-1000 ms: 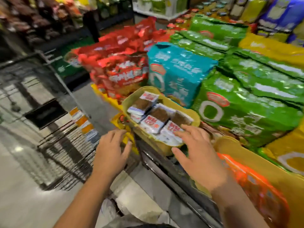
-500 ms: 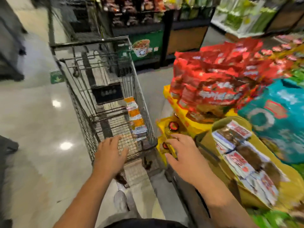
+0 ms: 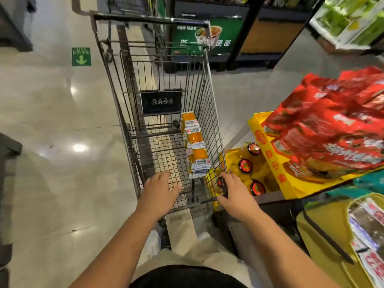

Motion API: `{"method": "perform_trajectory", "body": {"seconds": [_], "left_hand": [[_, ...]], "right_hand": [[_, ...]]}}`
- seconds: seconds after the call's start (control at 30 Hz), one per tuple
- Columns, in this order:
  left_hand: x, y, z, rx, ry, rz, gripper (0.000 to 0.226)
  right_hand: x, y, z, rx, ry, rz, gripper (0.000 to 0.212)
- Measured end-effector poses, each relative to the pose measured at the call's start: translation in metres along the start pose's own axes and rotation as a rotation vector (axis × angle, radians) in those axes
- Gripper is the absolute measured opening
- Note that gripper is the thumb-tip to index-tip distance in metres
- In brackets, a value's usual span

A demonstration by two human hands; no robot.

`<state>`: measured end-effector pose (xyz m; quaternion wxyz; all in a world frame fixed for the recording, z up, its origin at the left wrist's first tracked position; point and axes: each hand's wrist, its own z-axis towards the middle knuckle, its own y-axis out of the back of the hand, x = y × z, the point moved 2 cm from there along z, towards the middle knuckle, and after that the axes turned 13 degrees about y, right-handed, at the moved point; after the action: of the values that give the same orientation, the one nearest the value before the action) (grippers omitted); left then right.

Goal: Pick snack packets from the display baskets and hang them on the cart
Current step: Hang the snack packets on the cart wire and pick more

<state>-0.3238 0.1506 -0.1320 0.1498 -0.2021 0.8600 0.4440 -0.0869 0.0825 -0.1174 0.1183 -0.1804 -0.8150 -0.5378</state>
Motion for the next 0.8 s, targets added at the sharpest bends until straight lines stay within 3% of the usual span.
{"method": "perform_trajectory", "body": {"seconds": [0.23,0.33,0.43,0.6,0.7,0.8], "left_hand": [[-0.001,-0.02,0.059,0.085,0.117,-0.085,0.063],[-0.001,-0.032,0.081,0.116,0.181,-0.113,0.062],[-0.006,-0.045,0.109,0.136,0.231,-0.194,0.061],[-0.034,-0.077,0.166,0.181,0.242,-0.254,0.059],[-0.047,-0.108,0.206,0.219,0.268,-0.306,0.054],[-0.058,-0.144,0.241,0.262,0.332,-0.363,0.031]], "right_hand": [[-0.039,-0.005,0.104,-0.041,-0.159,-0.02,0.082],[-0.054,-0.008,0.15,-0.168,-0.24,0.171,0.087],[-0.065,-0.022,0.186,-0.181,-0.341,0.3,0.087],[-0.093,-0.043,0.199,-0.39,-0.416,0.315,0.053],[-0.103,-0.054,0.204,-0.453,-0.351,0.341,0.031],[-0.114,-0.063,0.207,-0.467,-0.321,0.333,0.018]]}}
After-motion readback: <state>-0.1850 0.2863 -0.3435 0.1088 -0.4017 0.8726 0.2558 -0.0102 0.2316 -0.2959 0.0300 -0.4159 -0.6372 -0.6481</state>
